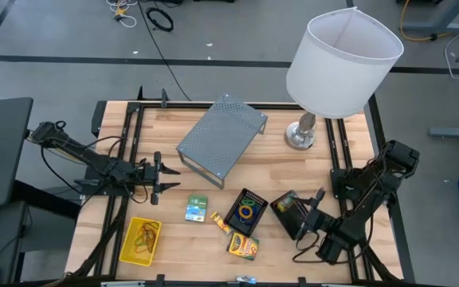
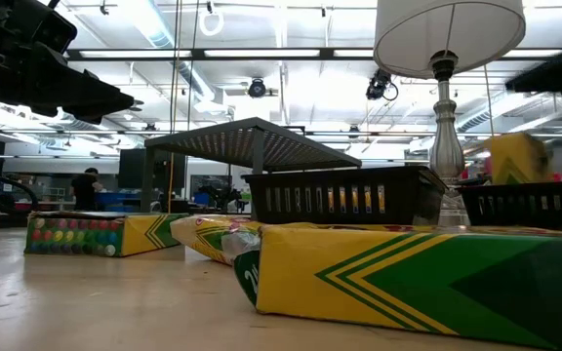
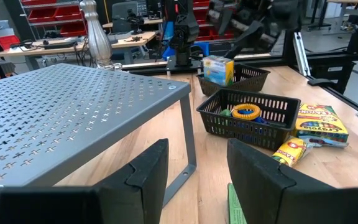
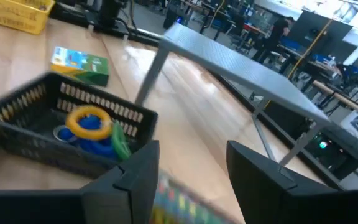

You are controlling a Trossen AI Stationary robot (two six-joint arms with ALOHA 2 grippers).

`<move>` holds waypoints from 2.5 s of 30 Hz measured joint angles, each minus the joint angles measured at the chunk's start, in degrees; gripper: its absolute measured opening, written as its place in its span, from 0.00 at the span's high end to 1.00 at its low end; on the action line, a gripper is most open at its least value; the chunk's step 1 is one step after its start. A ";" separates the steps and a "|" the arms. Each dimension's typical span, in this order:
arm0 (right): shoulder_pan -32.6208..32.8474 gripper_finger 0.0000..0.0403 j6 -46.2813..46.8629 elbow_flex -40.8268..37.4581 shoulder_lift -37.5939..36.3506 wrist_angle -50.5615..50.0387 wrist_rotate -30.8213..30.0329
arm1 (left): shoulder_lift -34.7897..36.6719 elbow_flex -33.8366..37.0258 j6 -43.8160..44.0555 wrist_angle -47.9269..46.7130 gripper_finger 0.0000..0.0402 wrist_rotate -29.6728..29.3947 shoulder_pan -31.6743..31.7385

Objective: Pick & Place Office Desk Supplies
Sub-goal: Put the box of crayons into right black bin

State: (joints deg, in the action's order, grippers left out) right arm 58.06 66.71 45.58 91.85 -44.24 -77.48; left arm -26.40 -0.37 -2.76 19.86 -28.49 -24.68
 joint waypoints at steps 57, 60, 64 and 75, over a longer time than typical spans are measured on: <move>-14.88 0.52 -47.71 10.40 0.00 27.40 29.58 | -69.09 -43.94 16.64 -36.80 0.58 0.18 -14.71; -14.35 0.52 -47.66 10.40 0.00 27.30 28.44 | -72.42 -46.53 17.77 -39.91 0.58 -2.86 -14.74; -13.49 0.52 -47.55 10.40 0.00 27.32 27.53 | -74.04 -48.31 18.14 -41.56 0.61 -5.27 -14.78; -12.78 0.52 -47.01 10.40 0.00 27.70 26.67 | -73.44 -49.55 17.42 -43.31 0.99 -3.32 -15.12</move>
State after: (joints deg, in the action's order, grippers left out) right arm 45.28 19.70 55.99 91.85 -16.54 -50.81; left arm -99.84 -49.91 14.66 -23.45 -31.81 -39.80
